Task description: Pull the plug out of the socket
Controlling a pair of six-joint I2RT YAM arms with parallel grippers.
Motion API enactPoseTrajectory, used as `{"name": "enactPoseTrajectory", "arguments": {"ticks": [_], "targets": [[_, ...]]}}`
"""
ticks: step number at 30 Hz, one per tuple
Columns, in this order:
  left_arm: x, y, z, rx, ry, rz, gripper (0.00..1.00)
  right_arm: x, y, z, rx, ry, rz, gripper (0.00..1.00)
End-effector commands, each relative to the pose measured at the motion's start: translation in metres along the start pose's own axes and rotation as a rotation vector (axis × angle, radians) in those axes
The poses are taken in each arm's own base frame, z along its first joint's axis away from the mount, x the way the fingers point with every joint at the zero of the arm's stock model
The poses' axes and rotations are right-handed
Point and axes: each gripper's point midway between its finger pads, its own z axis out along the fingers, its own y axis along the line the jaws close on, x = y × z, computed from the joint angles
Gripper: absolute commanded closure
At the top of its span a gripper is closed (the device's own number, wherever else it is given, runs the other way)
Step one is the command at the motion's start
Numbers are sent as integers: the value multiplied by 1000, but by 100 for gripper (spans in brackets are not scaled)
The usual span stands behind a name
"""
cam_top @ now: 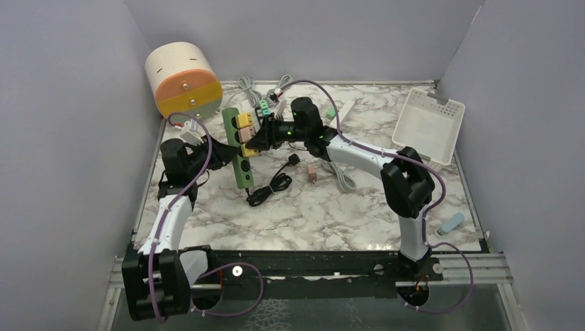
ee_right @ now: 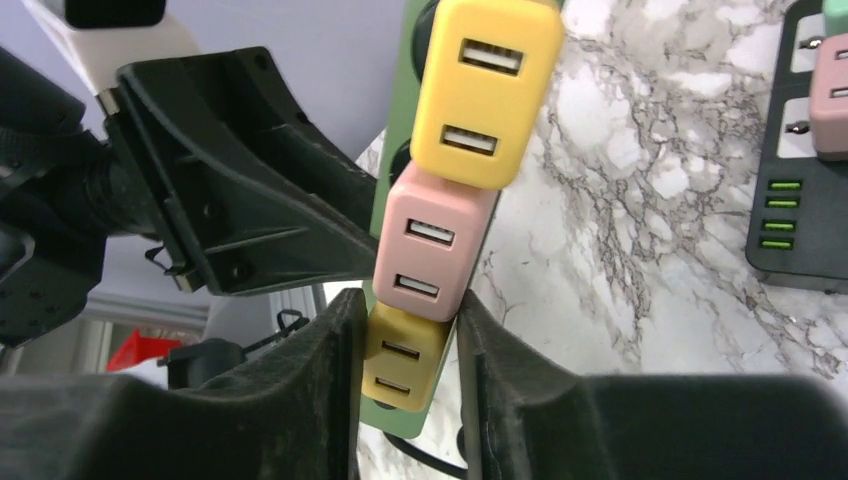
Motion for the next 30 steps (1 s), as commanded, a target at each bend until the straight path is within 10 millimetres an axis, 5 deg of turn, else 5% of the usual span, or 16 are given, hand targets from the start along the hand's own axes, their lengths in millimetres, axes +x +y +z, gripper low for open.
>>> {"name": "enactPoseTrajectory", "arguments": {"ticks": [1,6,11,20,30], "targets": [[-22,-22,-2,68,-81,71,100,11,12,13,-40,33,34,74],[-21,-21,-2,65,-85,66,100,17,4,13,4,64,27,98],[-24,-3,-3,-36,-104,68,100,8,4,3,62,54,-7,99],[-32,59,-17,-393,-141,94,100,-47,33,-80,8,-21,-22,99],[-38,86,-31,-572,-169,61,100,-66,6,-155,101,-63,8,99]]}}
